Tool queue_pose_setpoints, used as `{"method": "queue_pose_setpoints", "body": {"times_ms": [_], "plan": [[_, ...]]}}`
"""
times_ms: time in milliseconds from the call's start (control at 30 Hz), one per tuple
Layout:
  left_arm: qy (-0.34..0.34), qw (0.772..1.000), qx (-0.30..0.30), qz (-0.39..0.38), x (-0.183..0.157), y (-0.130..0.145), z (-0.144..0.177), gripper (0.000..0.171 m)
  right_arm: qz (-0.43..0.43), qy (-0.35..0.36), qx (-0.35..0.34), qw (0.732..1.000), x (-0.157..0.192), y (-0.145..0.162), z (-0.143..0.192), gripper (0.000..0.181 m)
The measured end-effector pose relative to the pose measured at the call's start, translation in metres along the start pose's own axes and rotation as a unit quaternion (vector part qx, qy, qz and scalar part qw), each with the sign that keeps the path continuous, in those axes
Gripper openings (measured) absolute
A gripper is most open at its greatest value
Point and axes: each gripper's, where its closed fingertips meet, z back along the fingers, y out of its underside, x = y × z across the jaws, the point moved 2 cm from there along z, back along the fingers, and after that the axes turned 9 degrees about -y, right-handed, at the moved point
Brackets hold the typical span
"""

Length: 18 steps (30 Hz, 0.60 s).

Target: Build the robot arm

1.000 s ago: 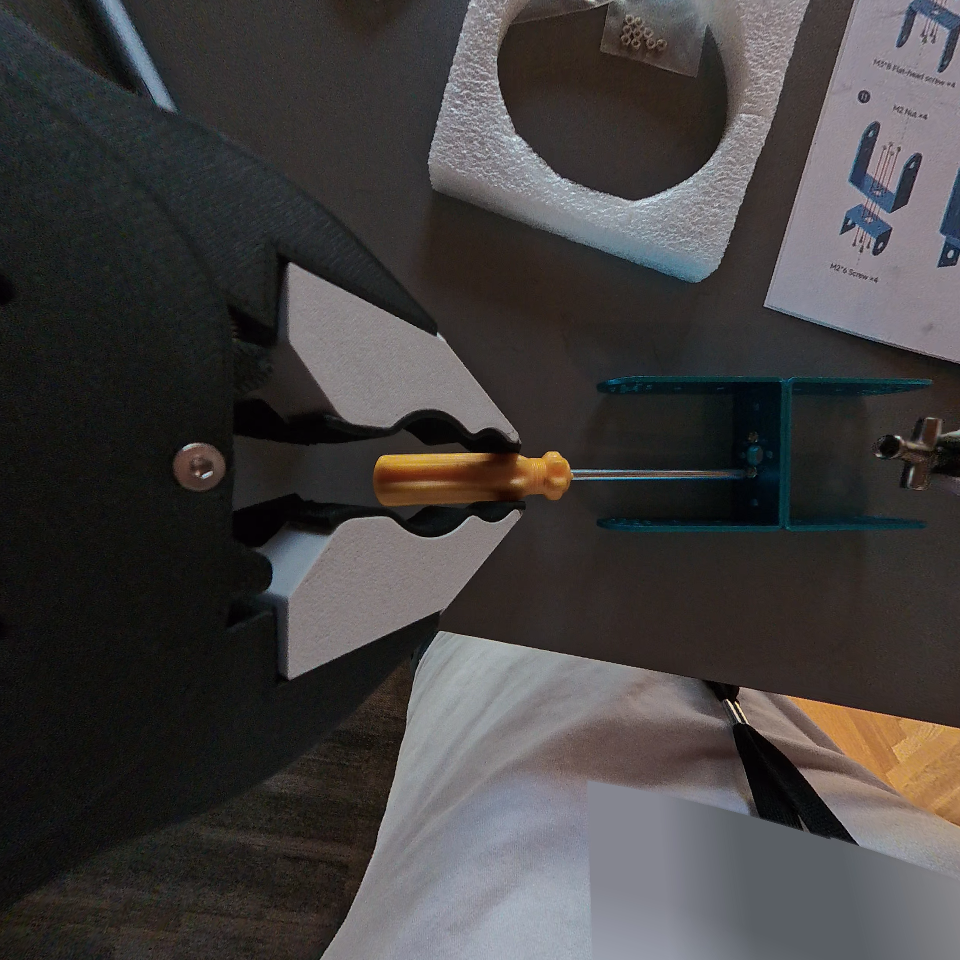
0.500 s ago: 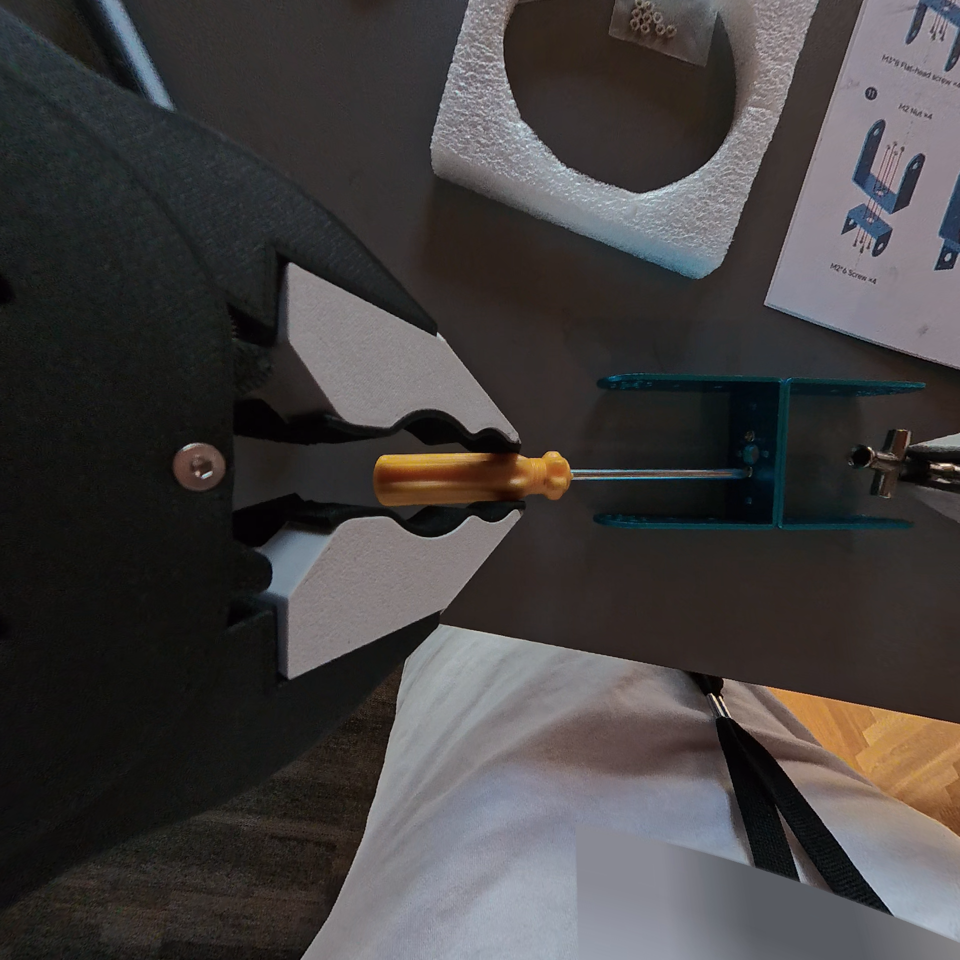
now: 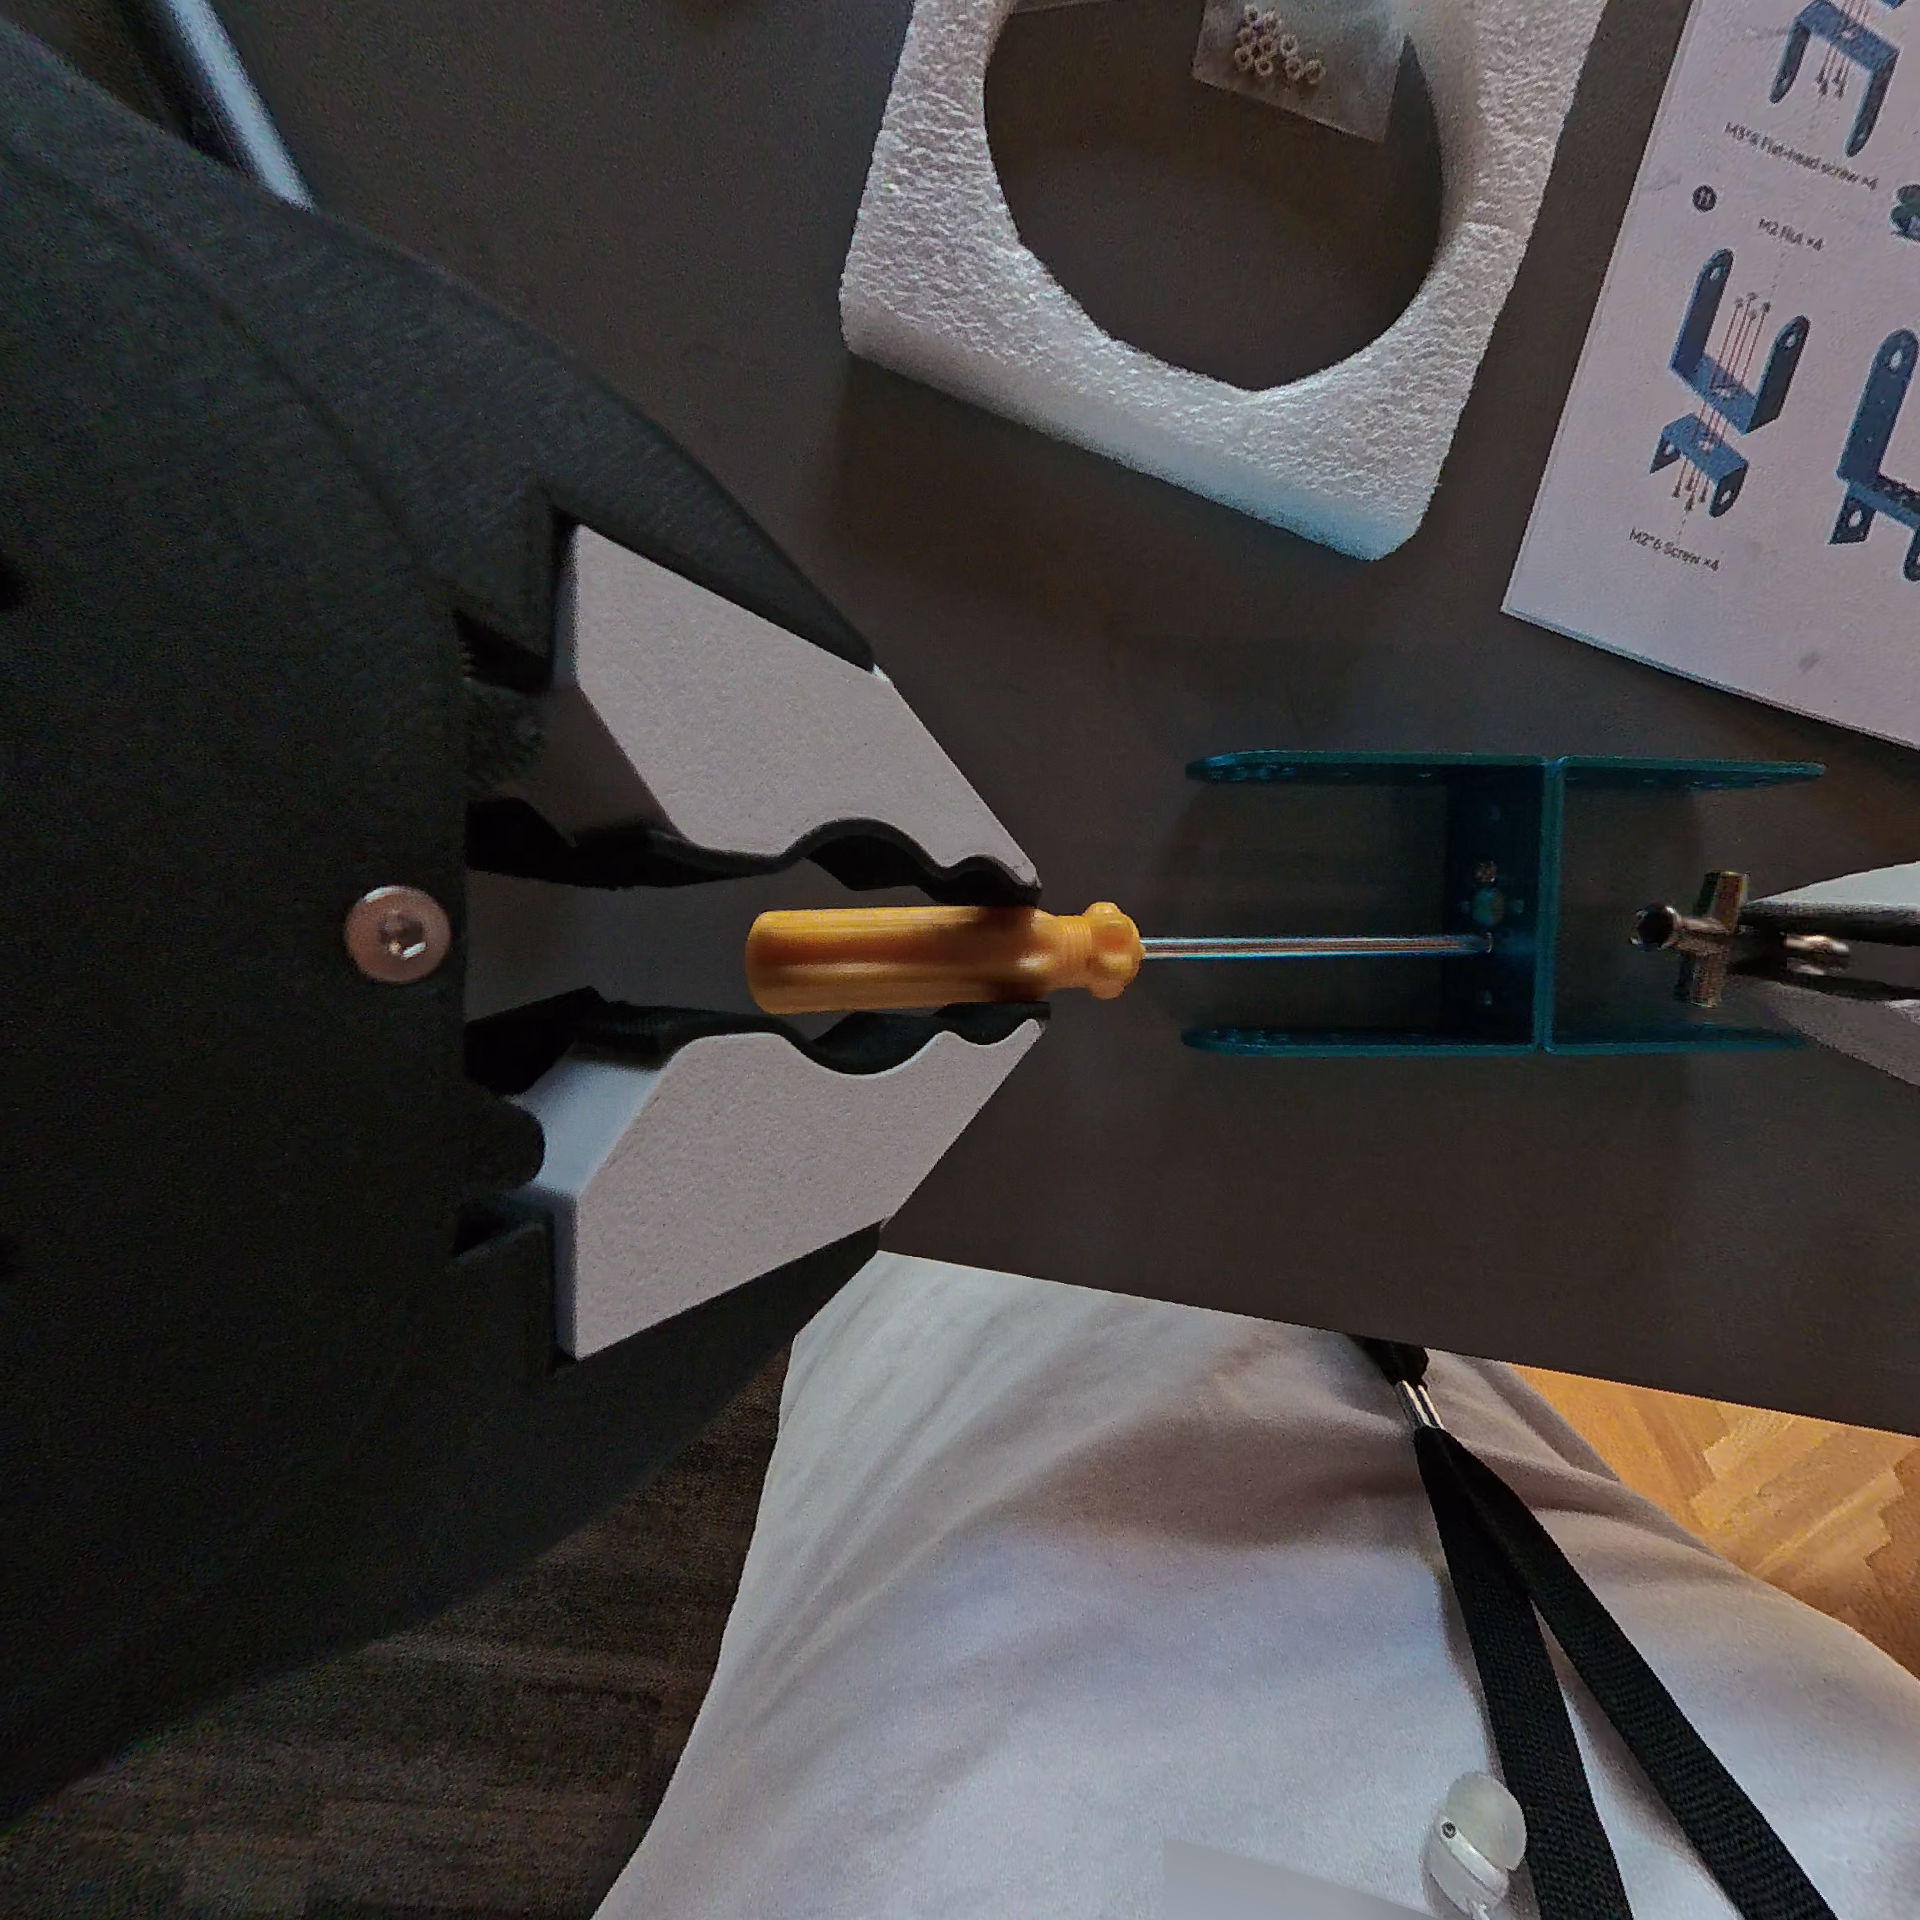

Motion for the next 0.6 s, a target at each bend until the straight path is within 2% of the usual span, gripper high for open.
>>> {"method": "queue_pose_setpoints", "body": {"times_ms": [300, 600], "plan": [[0.003, 1.0, -0.003, -0.002, 0.0001, -0.0023, -0.0036, 0.017, 0.025, 0.011, 0.024, 0.999, -0.0026, 0.001, -0.0009, 0.007], [0.014, 1.0, 0.002, -0.013, 0.0001, -0.0073, -0.0064, 0.017, 0.058, -0.014, 0.063, 0.996, 0.0002, 0.0019, -0.0022, 0.007]]}}
